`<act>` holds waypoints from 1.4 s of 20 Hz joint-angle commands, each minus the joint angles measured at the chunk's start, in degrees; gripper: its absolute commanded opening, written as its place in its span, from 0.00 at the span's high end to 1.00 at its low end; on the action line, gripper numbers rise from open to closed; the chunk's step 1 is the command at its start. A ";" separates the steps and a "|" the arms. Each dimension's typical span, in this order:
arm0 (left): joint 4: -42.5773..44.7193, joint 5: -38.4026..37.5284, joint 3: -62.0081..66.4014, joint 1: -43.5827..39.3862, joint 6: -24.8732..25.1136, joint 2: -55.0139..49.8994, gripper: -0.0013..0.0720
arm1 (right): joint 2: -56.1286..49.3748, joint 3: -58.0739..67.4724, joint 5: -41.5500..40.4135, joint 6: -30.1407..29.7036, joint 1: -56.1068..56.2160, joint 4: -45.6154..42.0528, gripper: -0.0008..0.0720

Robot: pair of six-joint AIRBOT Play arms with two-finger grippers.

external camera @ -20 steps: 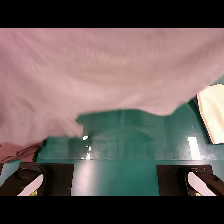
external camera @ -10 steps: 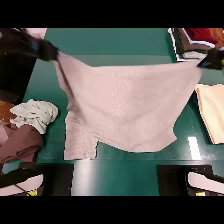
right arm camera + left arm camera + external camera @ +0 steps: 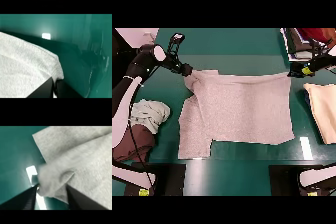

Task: Fold the shirts.

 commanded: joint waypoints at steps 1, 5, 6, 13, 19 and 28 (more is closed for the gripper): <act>0.74 0.50 0.09 -0.02 -0.31 -0.98 0.34 | -2.78 4.33 -1.09 -0.04 0.11 0.76 0.59; 5.03 -11.15 4.20 1.70 -1.44 0.59 0.34 | -0.68 6.88 8.37 -1.14 -1.77 1.86 0.53; 4.24 -13.42 4.17 2.93 -1.57 2.01 0.35 | 1.38 4.92 10.27 -2.45 -2.45 1.88 0.53; -9.55 -24.48 -9.94 13.09 -0.72 11.17 0.34 | 21.16 -23.04 14.10 -9.16 -4.46 8.61 0.53; -14.32 -18.69 -32.54 14.14 1.73 16.83 0.34 | 30.64 -38.58 14.01 -10.64 -4.44 15.43 0.36; -21.77 -12.72 -43.82 14.12 3.21 16.90 0.35 | 39.89 -43.54 12.76 -10.47 -4.46 15.21 0.34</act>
